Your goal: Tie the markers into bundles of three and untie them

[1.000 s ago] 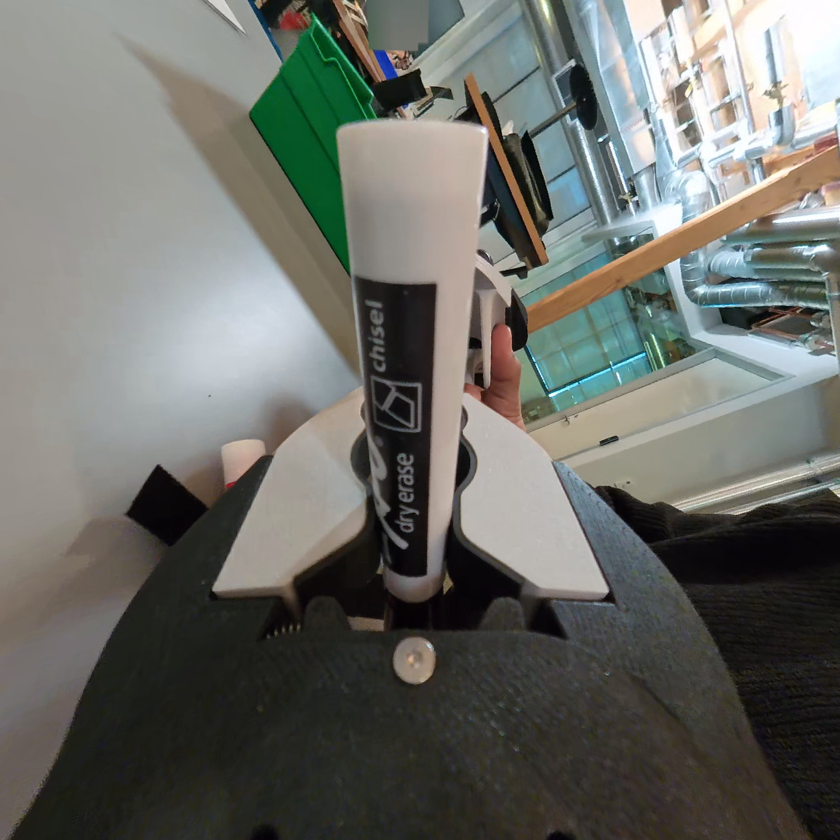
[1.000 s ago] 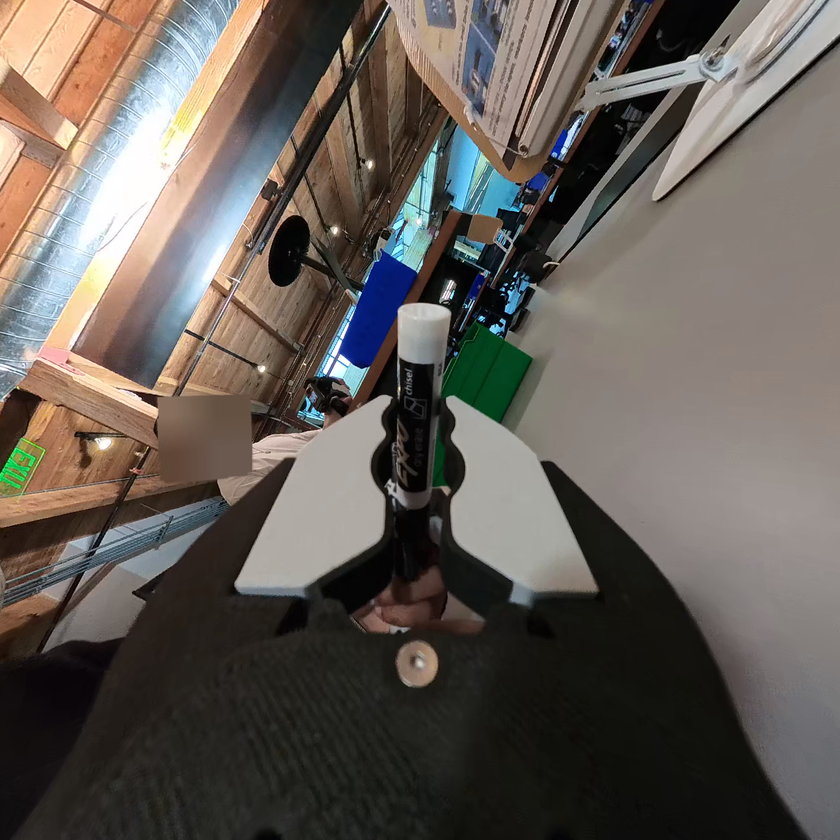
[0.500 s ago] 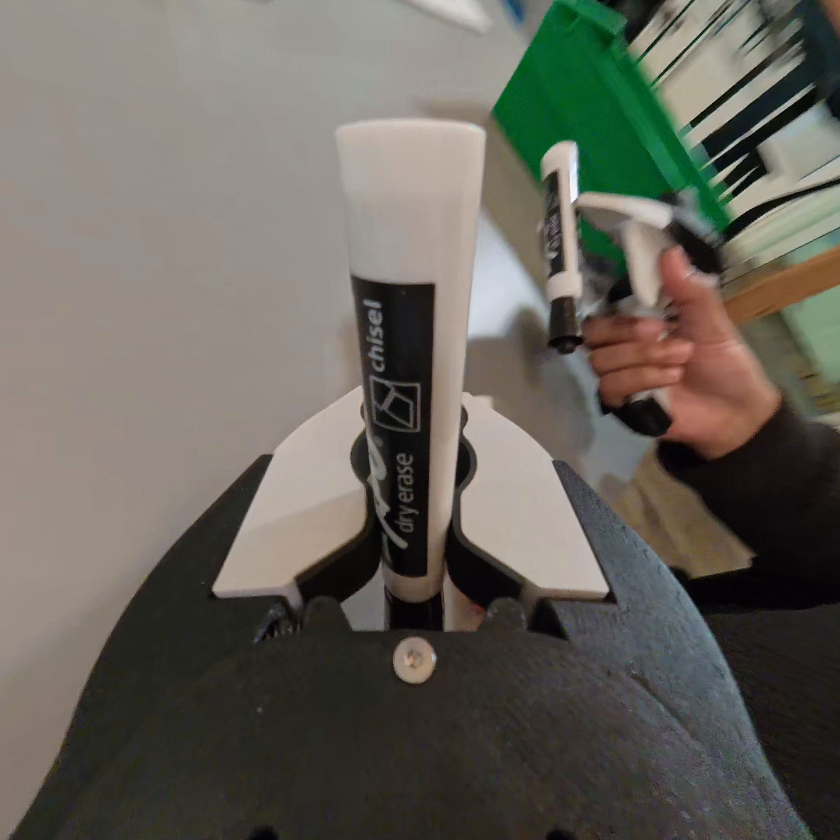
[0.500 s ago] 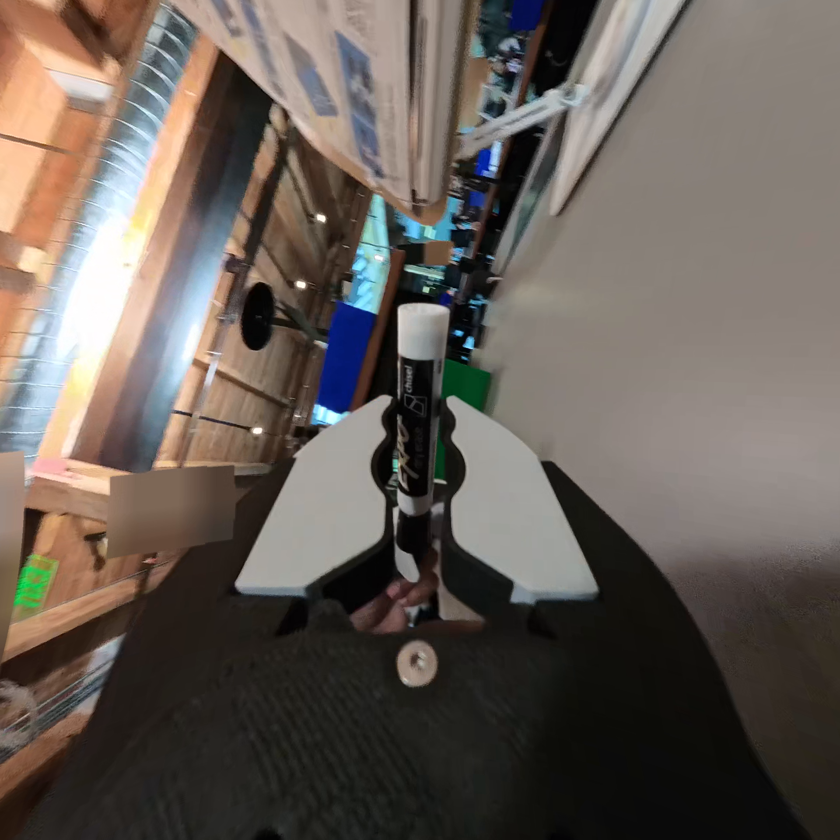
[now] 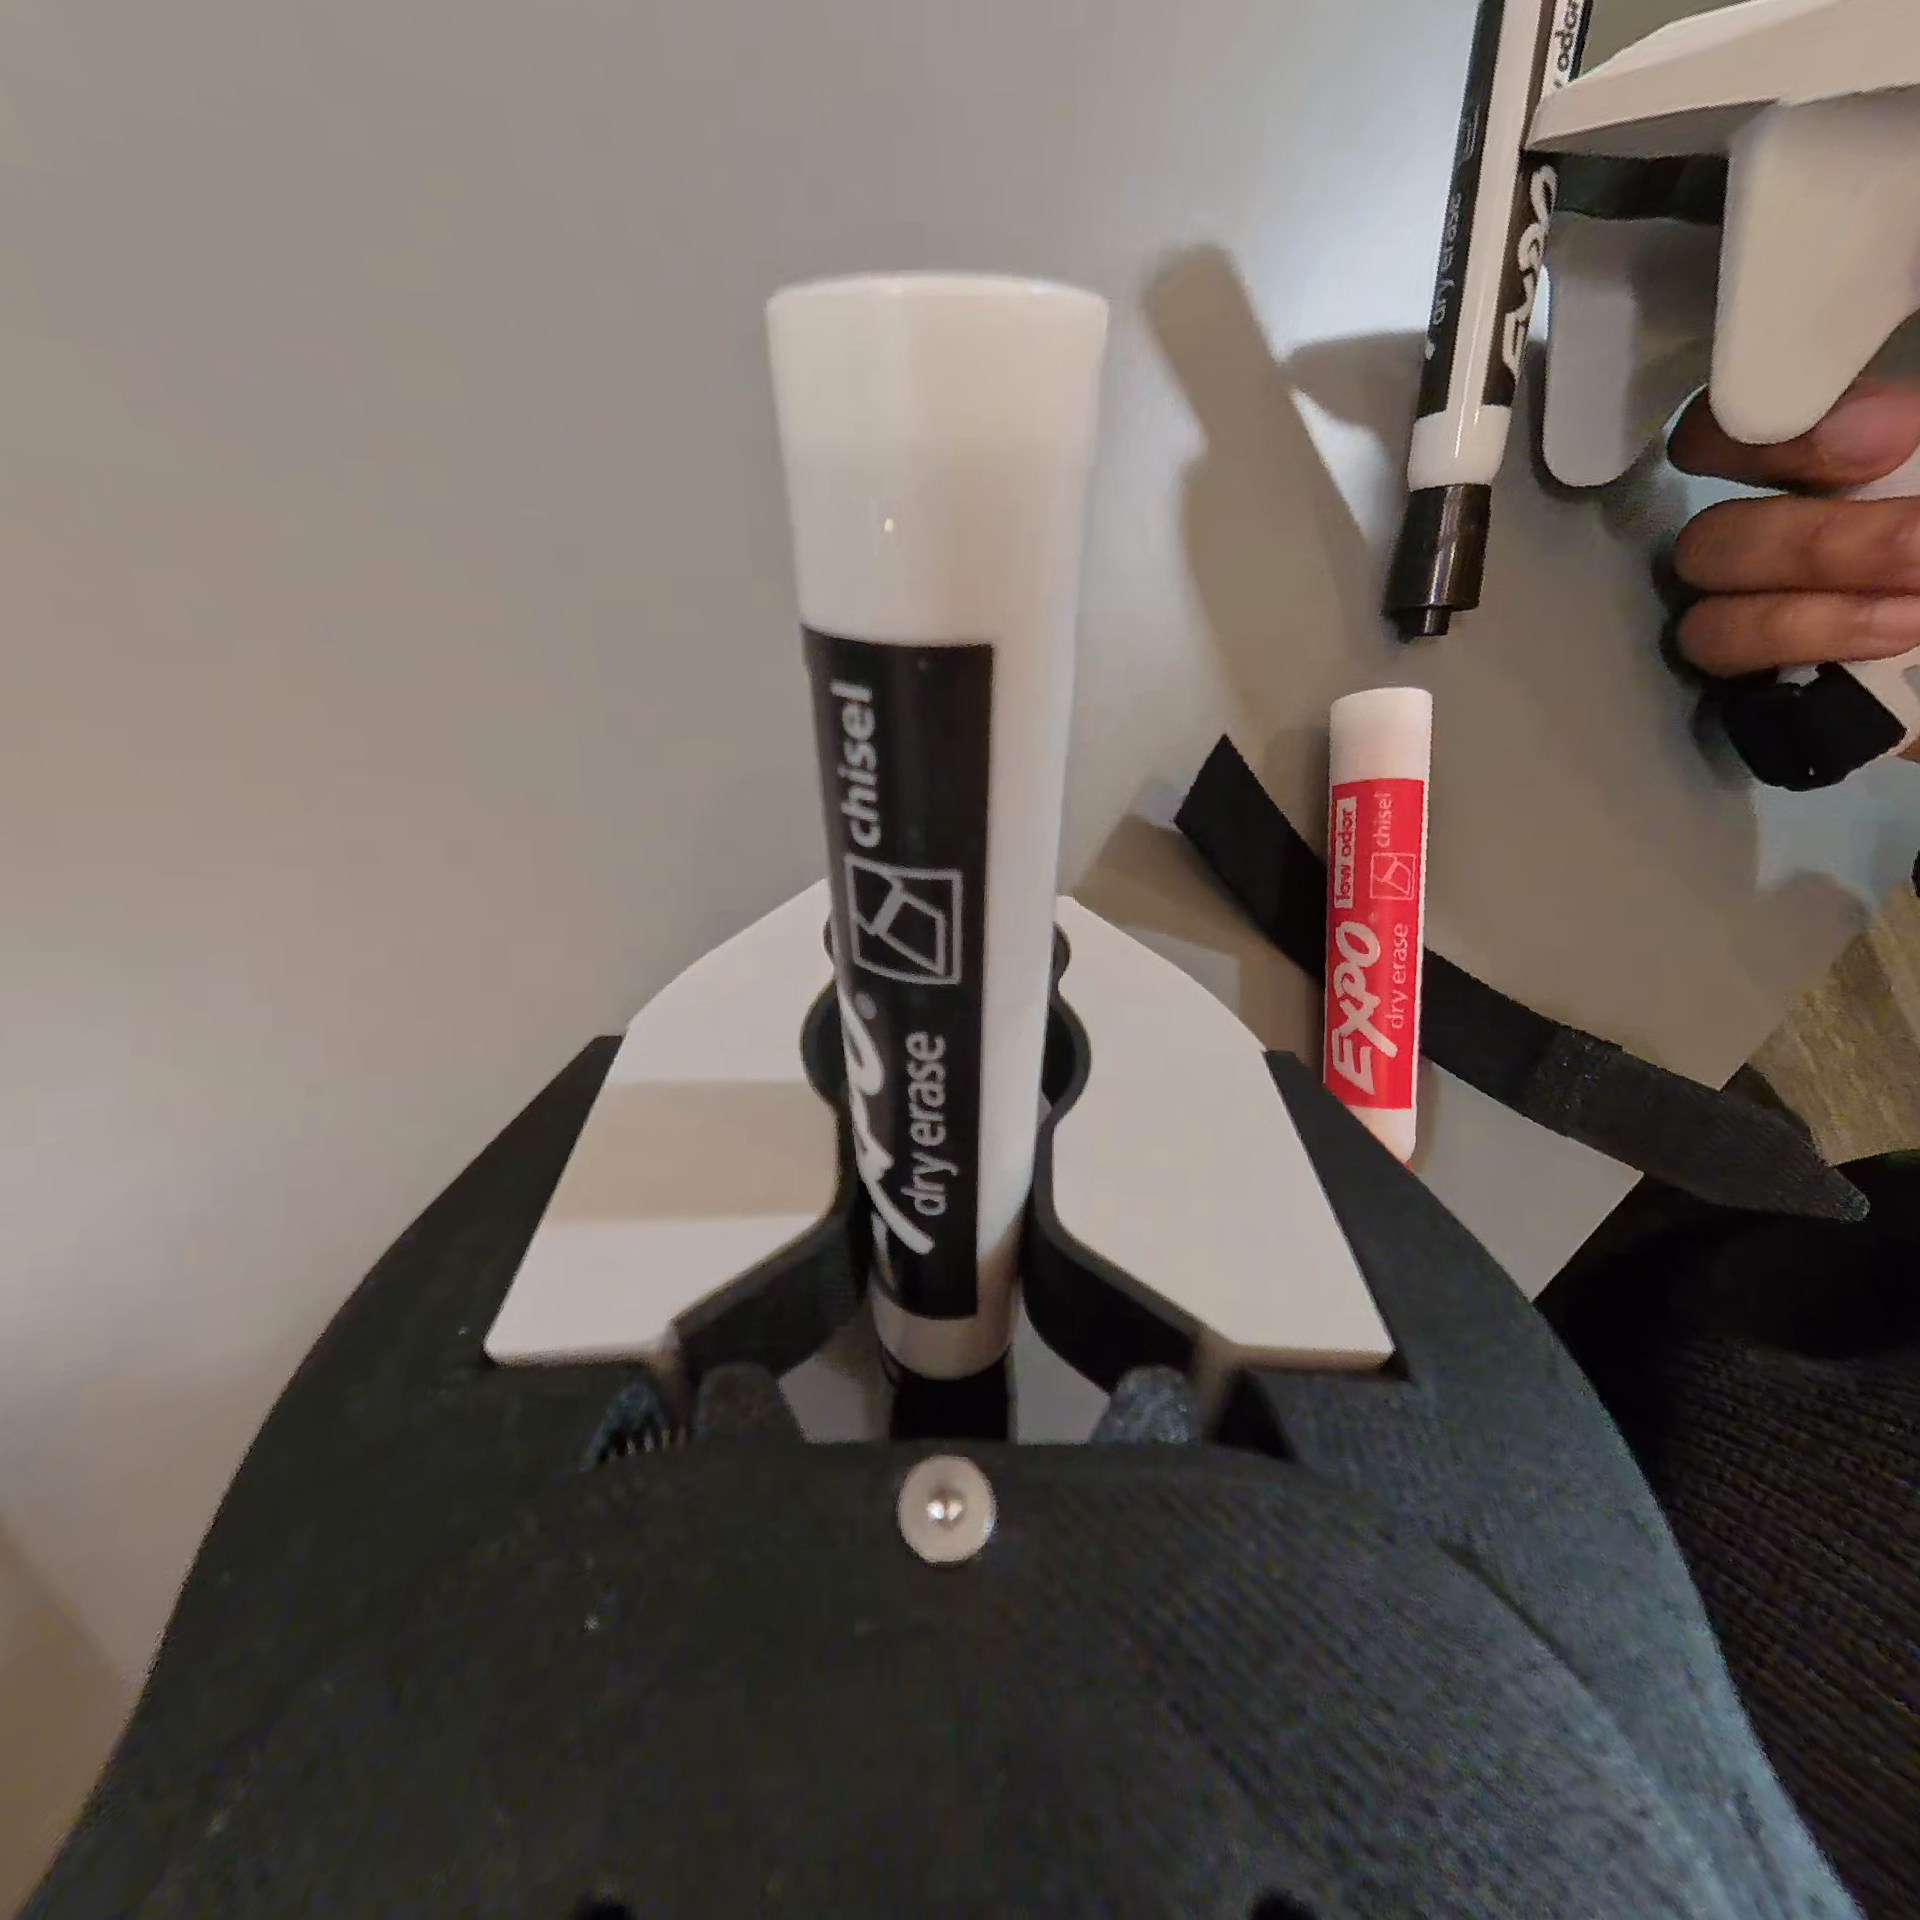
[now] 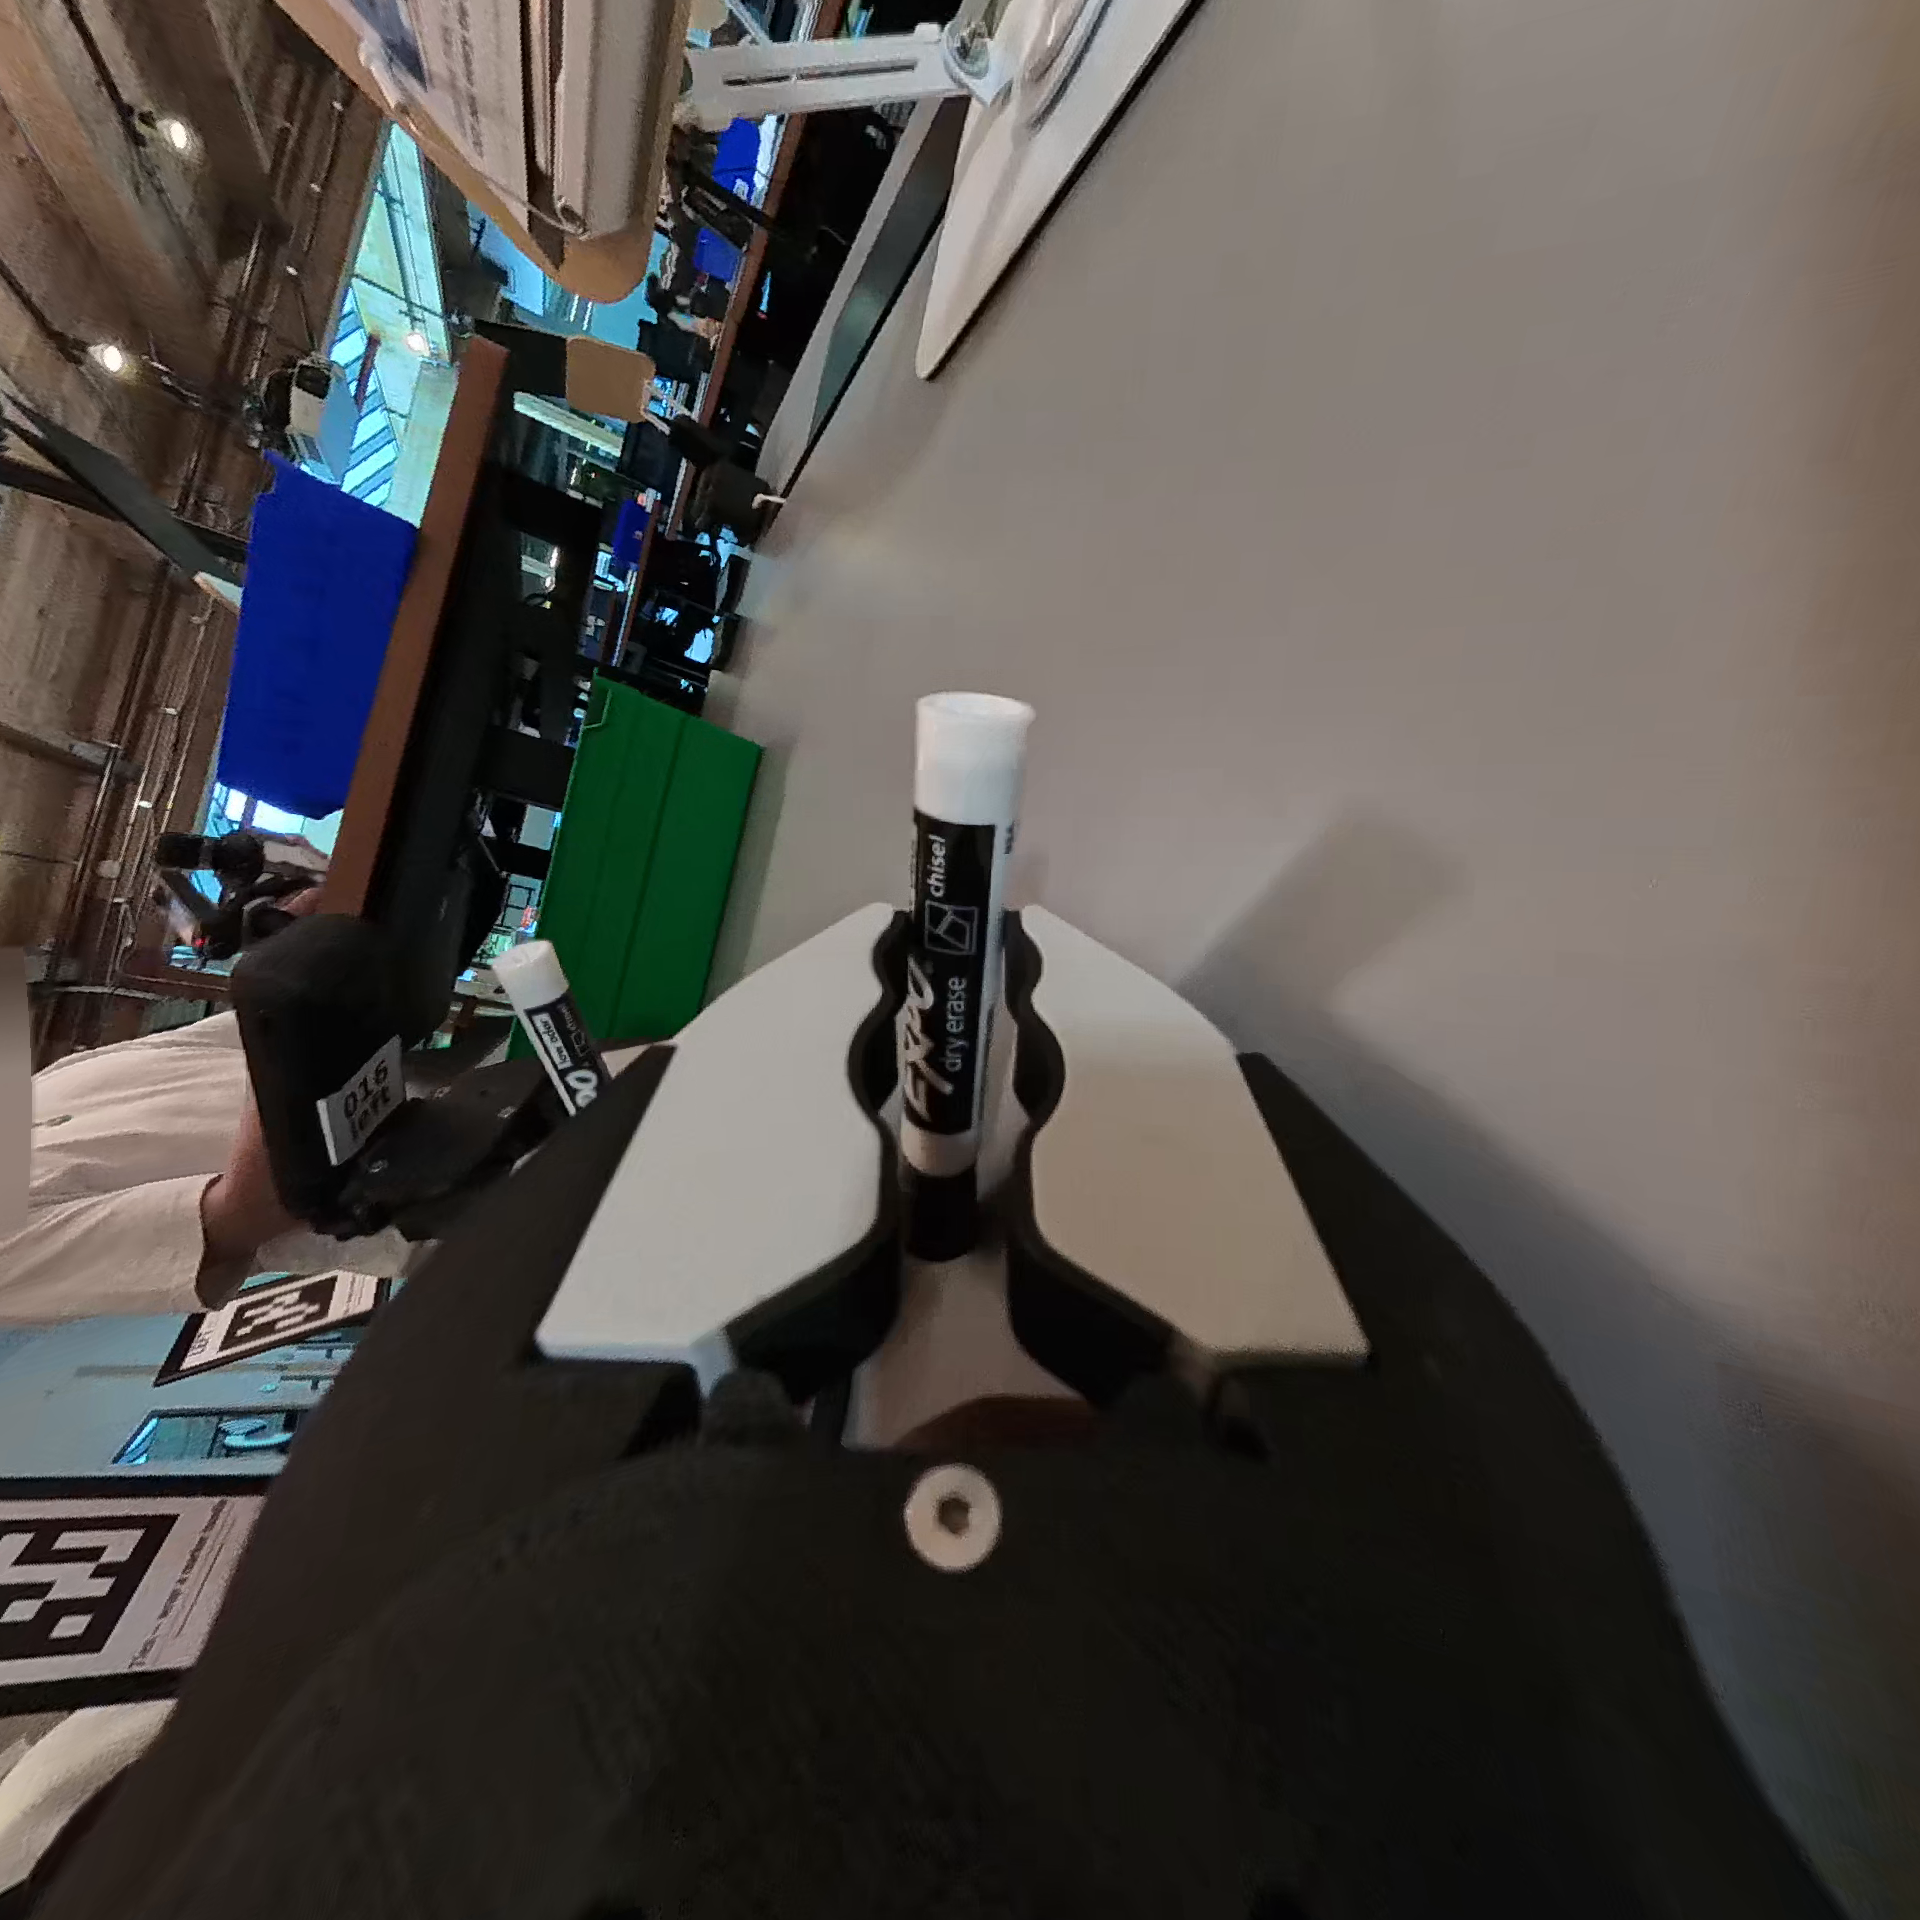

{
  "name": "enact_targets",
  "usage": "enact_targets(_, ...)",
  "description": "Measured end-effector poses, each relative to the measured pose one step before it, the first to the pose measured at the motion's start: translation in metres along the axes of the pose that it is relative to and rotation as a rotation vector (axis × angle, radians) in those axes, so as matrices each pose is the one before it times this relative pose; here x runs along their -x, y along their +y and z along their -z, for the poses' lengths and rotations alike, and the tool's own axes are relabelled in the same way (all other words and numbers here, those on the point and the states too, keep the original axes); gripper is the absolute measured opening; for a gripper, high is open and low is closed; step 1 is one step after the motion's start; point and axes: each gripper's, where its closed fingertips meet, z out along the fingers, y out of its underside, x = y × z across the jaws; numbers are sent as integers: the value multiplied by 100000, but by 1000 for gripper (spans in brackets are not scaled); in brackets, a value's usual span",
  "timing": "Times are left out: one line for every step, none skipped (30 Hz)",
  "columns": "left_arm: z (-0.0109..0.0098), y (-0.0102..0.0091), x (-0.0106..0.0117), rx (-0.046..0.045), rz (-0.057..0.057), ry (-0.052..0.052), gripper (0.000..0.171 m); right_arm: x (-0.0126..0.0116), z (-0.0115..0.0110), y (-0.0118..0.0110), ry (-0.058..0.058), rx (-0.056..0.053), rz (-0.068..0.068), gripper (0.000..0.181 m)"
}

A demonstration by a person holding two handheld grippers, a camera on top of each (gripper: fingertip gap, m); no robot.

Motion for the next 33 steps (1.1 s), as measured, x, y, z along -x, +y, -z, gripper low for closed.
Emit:
enact_targets(-108, -144, 6, -1, -78, -191, 33, -121, 143, -117, 419, -482, 283, 18)
enact_targets(-108, -146, -7, 328, -422, -268, 33, -89, 140, -86, 394, -294, 473, 18)
enact_targets(-139, -161, -3, 354, -644, -372, 33, -87, 118, -28, 513, 93, 654, 18)
enact_targets(-138, -182, -14, 245, -595, -332, 33, -82, 105, -10, 651, 178, 632, 18)
enact_targets(-144, -176, -16, 89, -416, -170, 33, -64, 106, -10, 513, -84, 435, 19)
enact_targets(-138, -179, -32, -81, -249, -7, 33, -12, 99, 14, 126, 23, 388, 21)
enact_targets(-105, -151, -23, 86, -183, -21, 33, 53, 95, 45, -323, 240, 413, 25)
enact_targets(-73, -99, 3, 368, -346, -98, 33, 91, 90, 65, -480, 313, 439, 27)
enact_targets(-47, -44, -23, 891, -510, 91, 34, 67, 114, 61, -181, 309, 431, 30)
enact_targets(-6, -19, -30, 1349, -579, 261, 35, 63, 131, 40, -120, 118, 436, 33)
enact_targets(-14, -37, -8, 1198, -487, 306, 36, 72, 169, -7, -119, -242, 346, 35)
enact_targets(-37, -84, 5, 837, -182, 374, 37, 73, 183, -79, -160, -592, 360, 36)
enact_targets(-42, -157, -38, 253, -202, 618, 41, 110, 208, -131, -419, -809, 471, 37)
enact_targets(-30, -184, 76, 142, 279, -160, 41, 121, 208, -204, -603, -897, 682, 38)
enact_targets(-14, -177, 121, 31, 6, -407, 41, 123, 213, -248, -738, -788, 1317, 38)
enact_targets(25, -217, 104, -453, -223, -484, 41, 138, 212, -299, -707, -554, 2663, 38)
enact_targets(62, -257, 135, -1044, -233, -524, 41, 75, 199, -309, -31, -228, 4433, 37)
enact_targets(116, -312, 79, -1850, -306, -240, 41, -14, 189, -292, 963, 367, 6219, 37)
enact_targets(167, -287, 47, -2311, -334, 31, 41, 28, 140, -238, 1237, 1117, 8072, 37)
enact_targets(203, -203, 90, -2250, 28, -221, 41, 108, 92, -143, 1280, 2031, 9865, 37)
enact_targets(267, -224, 119, -2720, 70, -309, 41, 96, 36, -19, 1851, 2959, 11641, 38)
enact_targets(335, -187, 154, -2995, -53, -396, 41, 85, -4, 108, 2508, 3533, 13205, 38)
enact_targets(380, -142, 282, -2737, 348, -953, 40, 36, -65, 195, 3380, 3648, 13767, 38)
enact_targets(416, -138, 238, -2954, 348, -450, 40, 59, -123, 187, 3593, 3301, 13191, 38)
enact_targets(455, -81, 171, -2882, 503, 180, 40, 260, -195, 102, 2507, 2711, 12234, 38)
enact_targets(461, 55, 254, -2206, 1522, -326, 39, 456, -289, 61, 1286, 2499, 10833, 38)
enact_targets(474, 89, 224, -2359, 1703, -98, 39, 655, -389, -5, -211, 2230, 9361, 39)
enact_targets(519, 101, 88, -2727, 1300, 726, 39, 863, -433, -134, -1898, 1676, 7843, 39)
enact_targets(533, 169, 39, -2361, 1273, 924, 38, 1172, -410, -318, -4362, 760, 6503, 39)
enact_targets(524, 261, 79, -1805, 1483, 358, 38, 1316, -343, -530, -5834, -245, 5706, 39)
enact_targets(472, 316, 95, -1226, 1549, 31, 37, 1354, -266, -705, -6265, -958, 5585, 39)
enact_targets(399, 348, 59, -631, 1265, 113, 37, 1254, -215, -761, -5774, -879, 5698, 39)
enact_targets(300, 350, 47, -207, 886, -95, 37, 1055, -146, -756, -4696, -560, 5776, 39)
